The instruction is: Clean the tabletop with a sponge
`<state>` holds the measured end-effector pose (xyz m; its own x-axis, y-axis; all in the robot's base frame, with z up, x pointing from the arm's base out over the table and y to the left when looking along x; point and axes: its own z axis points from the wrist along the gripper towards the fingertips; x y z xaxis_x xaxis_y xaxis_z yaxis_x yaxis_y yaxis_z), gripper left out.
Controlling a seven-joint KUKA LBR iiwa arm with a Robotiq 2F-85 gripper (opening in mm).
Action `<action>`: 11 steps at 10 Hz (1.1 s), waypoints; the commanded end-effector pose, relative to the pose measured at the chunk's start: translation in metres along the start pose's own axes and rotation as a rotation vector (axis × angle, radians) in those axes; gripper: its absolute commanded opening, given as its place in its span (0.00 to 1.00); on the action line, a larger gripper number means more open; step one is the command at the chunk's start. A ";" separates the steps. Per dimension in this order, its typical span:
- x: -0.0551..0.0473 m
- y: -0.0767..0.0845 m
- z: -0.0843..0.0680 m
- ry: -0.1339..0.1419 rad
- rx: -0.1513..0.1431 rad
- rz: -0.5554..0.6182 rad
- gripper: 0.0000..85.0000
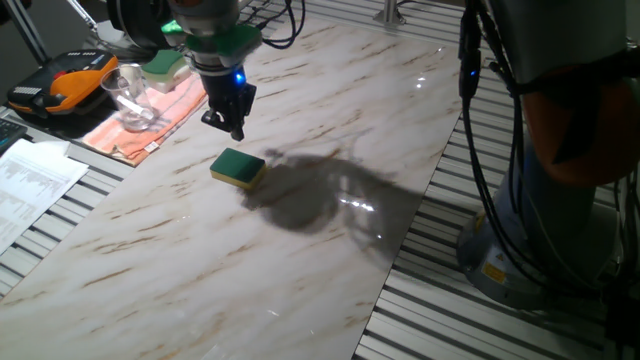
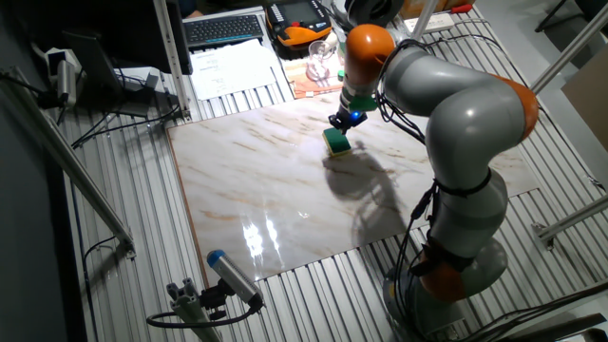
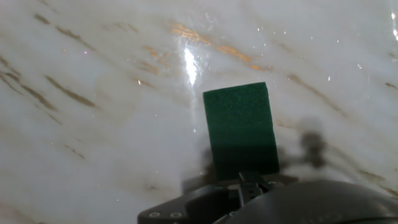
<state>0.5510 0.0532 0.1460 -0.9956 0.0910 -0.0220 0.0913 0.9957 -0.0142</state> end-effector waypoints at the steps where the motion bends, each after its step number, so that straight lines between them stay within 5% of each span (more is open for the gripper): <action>1: 0.000 0.000 0.000 0.011 -0.004 -0.035 0.00; 2: 0.000 0.000 0.000 0.008 -0.026 -0.041 0.00; 6: -0.002 -0.002 0.001 -0.035 0.007 -0.010 0.00; 9: -0.015 -0.005 0.016 -0.042 0.027 -0.038 0.00; 11: -0.020 -0.008 0.025 -0.037 0.013 -0.046 0.00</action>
<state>0.5709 0.0434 0.1214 -0.9974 0.0422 -0.0575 0.0439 0.9986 -0.0278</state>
